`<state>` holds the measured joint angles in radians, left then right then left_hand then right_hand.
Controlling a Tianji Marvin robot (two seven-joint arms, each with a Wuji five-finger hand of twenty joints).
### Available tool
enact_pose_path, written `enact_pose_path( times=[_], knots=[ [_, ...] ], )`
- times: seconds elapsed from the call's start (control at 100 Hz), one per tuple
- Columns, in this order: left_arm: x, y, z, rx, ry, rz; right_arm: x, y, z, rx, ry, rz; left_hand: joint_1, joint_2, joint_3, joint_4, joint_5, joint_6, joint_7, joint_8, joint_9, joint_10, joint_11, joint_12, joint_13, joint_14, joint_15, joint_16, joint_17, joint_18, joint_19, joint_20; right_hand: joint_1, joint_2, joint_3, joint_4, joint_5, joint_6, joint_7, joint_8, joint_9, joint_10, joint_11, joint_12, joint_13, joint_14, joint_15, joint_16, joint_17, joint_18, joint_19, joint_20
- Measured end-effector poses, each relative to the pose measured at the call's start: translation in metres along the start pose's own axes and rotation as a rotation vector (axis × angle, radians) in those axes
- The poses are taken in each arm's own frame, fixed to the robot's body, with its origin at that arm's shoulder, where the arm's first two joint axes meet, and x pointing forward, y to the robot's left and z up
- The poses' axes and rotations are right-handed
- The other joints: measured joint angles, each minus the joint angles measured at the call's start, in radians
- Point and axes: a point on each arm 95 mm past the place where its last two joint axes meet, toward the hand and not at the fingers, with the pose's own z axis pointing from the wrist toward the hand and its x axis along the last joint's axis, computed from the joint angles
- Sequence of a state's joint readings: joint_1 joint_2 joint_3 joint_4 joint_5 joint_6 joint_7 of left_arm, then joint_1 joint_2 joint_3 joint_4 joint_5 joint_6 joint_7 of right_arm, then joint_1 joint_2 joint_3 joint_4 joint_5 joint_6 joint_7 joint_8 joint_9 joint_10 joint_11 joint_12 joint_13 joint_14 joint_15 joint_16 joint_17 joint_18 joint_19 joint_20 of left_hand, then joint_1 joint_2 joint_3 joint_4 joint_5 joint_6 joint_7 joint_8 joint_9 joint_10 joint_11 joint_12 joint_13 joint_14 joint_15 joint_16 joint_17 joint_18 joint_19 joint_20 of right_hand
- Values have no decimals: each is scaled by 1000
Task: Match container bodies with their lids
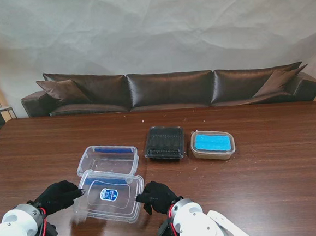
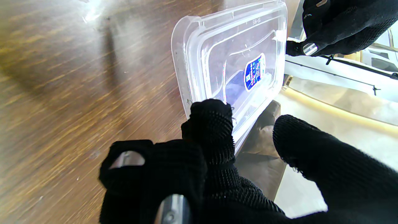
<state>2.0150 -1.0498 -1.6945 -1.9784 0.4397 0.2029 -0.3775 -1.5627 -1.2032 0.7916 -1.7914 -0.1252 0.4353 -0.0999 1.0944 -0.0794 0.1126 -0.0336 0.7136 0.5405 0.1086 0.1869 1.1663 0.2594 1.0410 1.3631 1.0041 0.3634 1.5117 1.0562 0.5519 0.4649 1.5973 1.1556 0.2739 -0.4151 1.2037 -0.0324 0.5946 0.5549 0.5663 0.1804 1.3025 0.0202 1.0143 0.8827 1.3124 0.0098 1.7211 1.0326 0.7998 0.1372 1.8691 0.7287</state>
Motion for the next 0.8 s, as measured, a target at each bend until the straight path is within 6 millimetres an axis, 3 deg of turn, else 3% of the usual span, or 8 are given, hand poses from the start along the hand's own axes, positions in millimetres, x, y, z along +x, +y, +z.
enact_pose_path(
  times=[0.33, 0.8],
  knots=[
    [2, -8, 8, 20, 10, -14, 9, 7, 5, -34, 11, 10, 0, 0, 0, 0, 0, 0, 0, -1, 0, 0, 0, 0, 0, 0, 0, 0, 0, 0, 0, 0, 0, 0, 0, 0, 0, 0, 0, 0, 0, 0, 0, 0, 0, 0, 0, 0, 0, 0, 0, 0],
    [9, -24, 36, 21, 16, -53, 16, 22, 20, -55, -5, 29, 0, 0, 0, 0, 0, 0, -4, -4, 0, 1, -1, 0, 0, 0, 0, 0, 0, 1, 0, 0, 0, 0, 0, 0, 10, 12, 0, 0, 0, 0, 0, 0, 0, 0, 0, 0, 0, 8, 0, 0]
  ],
)
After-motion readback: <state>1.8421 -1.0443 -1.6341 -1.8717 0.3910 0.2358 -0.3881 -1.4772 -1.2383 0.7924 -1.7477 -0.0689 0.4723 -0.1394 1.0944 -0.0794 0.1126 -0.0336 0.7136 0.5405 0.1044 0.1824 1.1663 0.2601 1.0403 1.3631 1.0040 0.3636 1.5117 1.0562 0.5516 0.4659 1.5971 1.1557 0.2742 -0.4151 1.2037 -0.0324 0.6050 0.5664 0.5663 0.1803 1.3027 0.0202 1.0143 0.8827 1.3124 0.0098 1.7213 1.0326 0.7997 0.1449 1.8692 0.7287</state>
